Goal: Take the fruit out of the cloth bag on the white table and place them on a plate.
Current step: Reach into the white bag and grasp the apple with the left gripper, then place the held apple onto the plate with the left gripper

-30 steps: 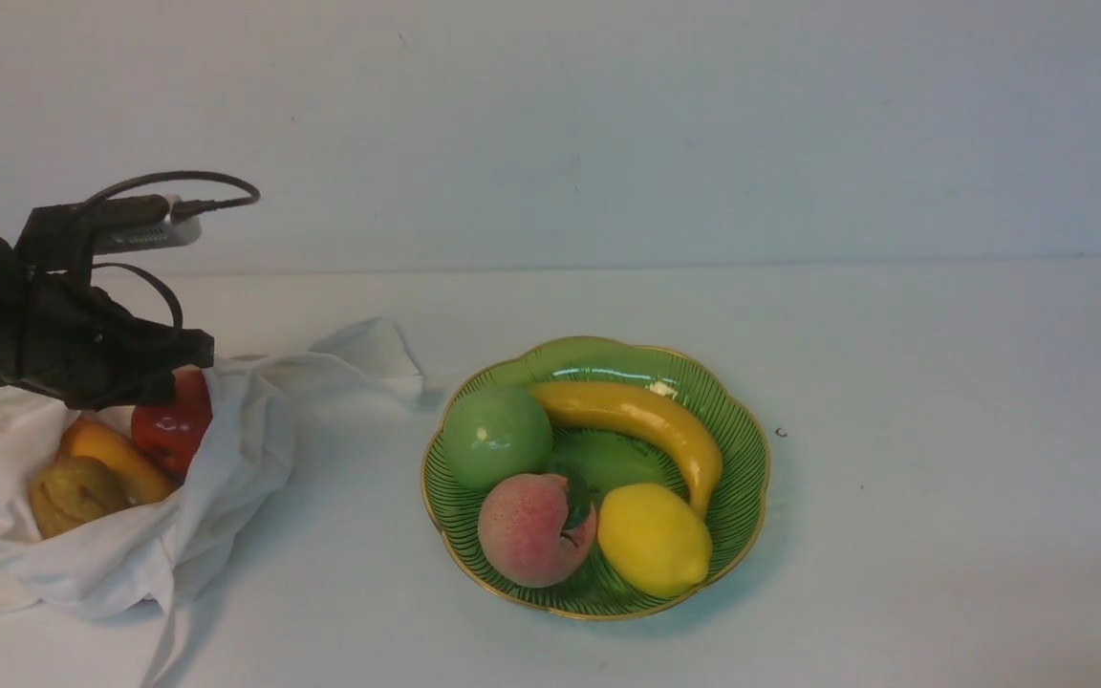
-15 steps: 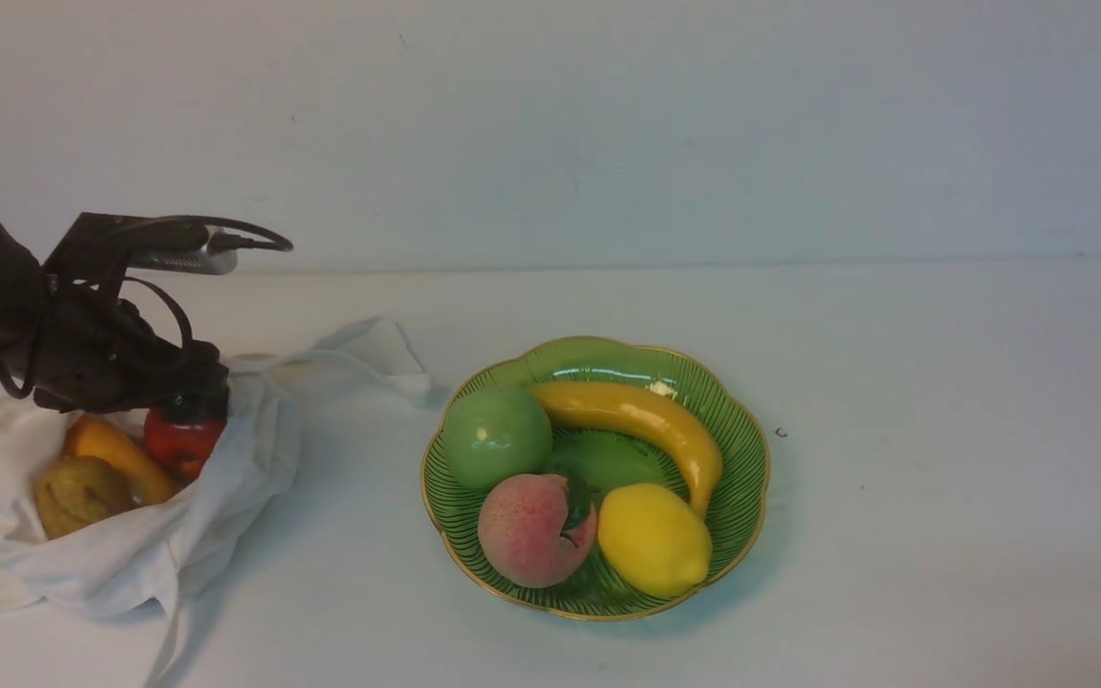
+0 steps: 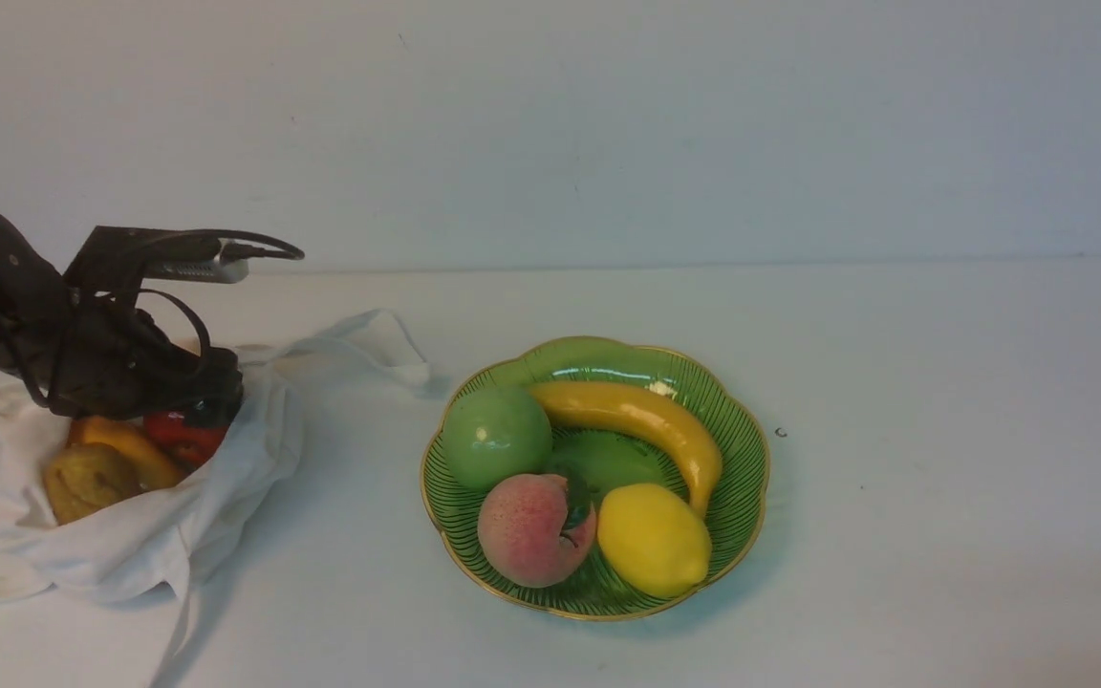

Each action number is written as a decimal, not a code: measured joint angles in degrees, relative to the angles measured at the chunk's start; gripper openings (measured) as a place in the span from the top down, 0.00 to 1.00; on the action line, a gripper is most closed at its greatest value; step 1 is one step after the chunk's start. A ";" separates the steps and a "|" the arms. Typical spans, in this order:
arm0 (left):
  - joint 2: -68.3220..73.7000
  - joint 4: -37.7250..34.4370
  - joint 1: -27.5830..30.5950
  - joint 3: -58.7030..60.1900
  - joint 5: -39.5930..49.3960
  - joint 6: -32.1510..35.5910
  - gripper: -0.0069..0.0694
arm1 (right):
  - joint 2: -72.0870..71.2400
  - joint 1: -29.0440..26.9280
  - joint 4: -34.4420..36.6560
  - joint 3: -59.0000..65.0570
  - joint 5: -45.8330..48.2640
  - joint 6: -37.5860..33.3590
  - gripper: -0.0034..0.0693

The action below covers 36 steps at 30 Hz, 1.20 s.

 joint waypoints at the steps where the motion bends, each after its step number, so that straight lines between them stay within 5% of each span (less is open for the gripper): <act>1: 0.11 -0.06 0.00 -0.06 -0.08 0.00 0.07 | 0.00 0.00 0.00 0.00 0.00 0.00 0.97; 14: -5.59 0.82 0.00 -0.48 5.30 -0.06 0.11 | 0.00 0.00 0.00 0.00 0.00 0.00 0.97; 29: -12.36 -0.33 -1.08 -14.90 32.00 -7.94 0.11 | 0.00 0.00 0.00 0.00 0.00 0.00 0.97; 33: -13.96 -2.97 -6.20 -15.74 33.63 -7.27 0.11 | 0.00 0.00 0.00 0.00 0.00 0.00 0.97; 36: -13.98 -5.05 -15.60 -15.74 33.54 -4.68 0.11 | 0.00 0.00 0.00 0.00 0.00 0.00 0.97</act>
